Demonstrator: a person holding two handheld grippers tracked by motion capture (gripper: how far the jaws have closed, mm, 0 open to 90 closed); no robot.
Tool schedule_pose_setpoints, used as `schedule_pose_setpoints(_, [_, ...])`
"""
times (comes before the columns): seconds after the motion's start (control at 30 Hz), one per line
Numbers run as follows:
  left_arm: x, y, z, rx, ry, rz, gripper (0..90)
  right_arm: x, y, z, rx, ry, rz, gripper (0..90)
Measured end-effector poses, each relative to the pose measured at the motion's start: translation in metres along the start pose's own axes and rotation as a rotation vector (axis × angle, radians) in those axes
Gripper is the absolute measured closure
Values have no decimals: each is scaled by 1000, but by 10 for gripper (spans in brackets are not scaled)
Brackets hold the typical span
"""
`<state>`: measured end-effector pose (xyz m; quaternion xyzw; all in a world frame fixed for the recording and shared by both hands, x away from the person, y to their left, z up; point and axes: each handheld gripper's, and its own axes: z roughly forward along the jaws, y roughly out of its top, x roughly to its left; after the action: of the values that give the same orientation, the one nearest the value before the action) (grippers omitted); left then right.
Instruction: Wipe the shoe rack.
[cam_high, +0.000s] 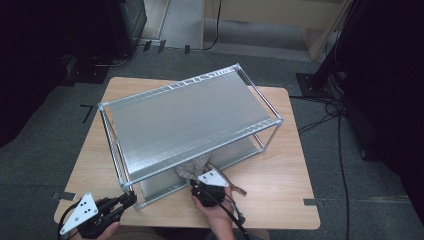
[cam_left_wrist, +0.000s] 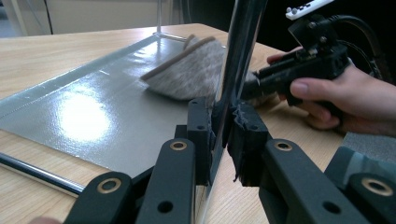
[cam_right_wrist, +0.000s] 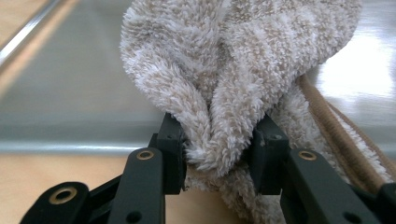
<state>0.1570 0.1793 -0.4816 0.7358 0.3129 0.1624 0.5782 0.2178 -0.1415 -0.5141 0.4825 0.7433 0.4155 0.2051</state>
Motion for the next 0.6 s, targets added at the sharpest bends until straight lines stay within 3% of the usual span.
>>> schedule_pose_setpoints(0.2, [-1, 0, 1, -1, -1, 0, 795, 39, -2, 4, 9, 96, -76, 626])
schedule_pose_setpoints(0.3, [-1, 0, 1, -1, -1, 0, 796, 49, -3, 5, 12, 121, -98, 625])
schedule_pose_setpoints(0.43, [-1, 0, 1, -2, -6, 2, 796, 44, -2, 5, 17, 129, -101, 626])
schedule_pose_setpoints(0.6, [-1, 0, 2, -2, -7, 5, 796, 20, 0, 5, 12, 91, -86, 625])
